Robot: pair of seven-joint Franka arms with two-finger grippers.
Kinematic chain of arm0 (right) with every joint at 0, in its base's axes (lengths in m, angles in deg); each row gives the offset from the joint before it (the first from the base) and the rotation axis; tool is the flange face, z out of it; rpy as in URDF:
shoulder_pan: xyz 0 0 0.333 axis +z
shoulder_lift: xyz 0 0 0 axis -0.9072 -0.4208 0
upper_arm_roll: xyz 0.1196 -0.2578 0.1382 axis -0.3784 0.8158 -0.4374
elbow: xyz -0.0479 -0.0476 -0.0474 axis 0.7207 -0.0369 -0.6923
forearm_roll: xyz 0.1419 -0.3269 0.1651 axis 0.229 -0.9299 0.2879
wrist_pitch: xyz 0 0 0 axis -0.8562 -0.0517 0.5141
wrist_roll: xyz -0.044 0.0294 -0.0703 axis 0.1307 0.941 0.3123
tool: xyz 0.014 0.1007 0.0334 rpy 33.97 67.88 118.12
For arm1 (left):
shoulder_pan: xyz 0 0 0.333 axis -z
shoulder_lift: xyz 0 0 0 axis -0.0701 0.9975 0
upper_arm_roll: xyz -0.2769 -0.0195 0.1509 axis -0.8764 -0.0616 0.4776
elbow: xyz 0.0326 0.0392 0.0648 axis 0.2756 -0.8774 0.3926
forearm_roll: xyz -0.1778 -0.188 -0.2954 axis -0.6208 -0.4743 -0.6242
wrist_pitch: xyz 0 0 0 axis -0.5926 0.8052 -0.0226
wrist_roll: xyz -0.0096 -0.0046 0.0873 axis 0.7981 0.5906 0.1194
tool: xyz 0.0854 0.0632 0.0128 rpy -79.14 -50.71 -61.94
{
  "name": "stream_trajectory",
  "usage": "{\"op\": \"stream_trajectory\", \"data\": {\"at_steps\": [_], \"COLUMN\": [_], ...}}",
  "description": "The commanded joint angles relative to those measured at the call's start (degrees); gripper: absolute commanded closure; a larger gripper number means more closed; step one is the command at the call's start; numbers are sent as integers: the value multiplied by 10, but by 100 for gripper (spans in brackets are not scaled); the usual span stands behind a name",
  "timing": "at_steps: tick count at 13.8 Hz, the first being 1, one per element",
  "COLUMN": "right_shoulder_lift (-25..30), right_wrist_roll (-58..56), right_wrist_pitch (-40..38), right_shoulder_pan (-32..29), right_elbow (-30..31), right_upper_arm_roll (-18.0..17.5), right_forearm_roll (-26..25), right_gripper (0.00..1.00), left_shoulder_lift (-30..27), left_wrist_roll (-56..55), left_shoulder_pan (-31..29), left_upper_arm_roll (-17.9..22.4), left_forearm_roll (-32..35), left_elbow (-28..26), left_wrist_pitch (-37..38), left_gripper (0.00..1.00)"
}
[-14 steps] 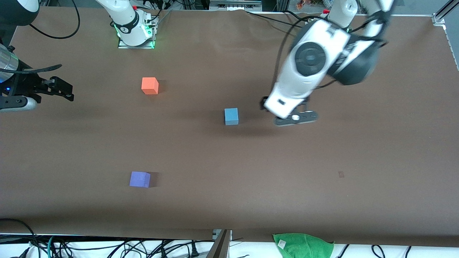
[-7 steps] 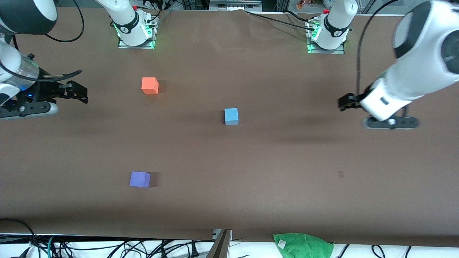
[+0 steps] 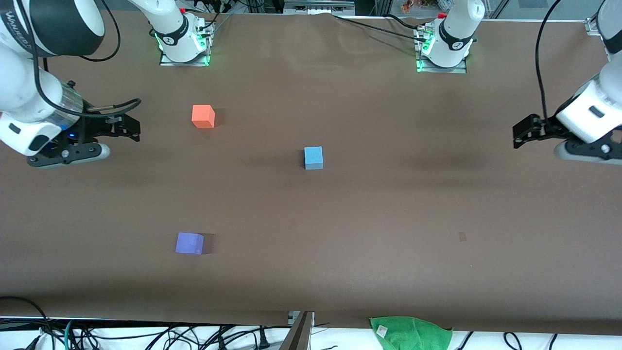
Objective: Place blue block between orange and purple blocks
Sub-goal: 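Reach the right gripper toward the blue cube while the left gripper retracts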
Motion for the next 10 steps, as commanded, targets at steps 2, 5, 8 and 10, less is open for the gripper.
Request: {"op": "stream_trajectory", "data": {"at_steps": [2,5,8,10], "right_shoulder_lift": [-26,-55,-90,-110], "right_wrist_roll": [135,249,332,408], "right_wrist_pitch": [35,91,138,185], "right_shoulder_pan": [79,154,213,253], "right_elbow": [-1,-1,-1,-1], "right_upper_arm_roll": [1,1,1,1], "right_forearm_roll": [19,19,44,45], "right_gripper": [0,0,0,0], "left_shoulder_lift": [-83,-74,-73,-73], "left_wrist_roll": [17,12,9,10], "left_shoulder_pan": [3,-5,-5,-5], "left_upper_arm_roll": [12,11,10,10], "left_forearm_roll": [1,-27,-27,-27], "left_elbow": [-99,-94,-89,-88], "left_wrist_pitch": [-3,16,29,29], "left_gripper": [0,0,0,0]}}
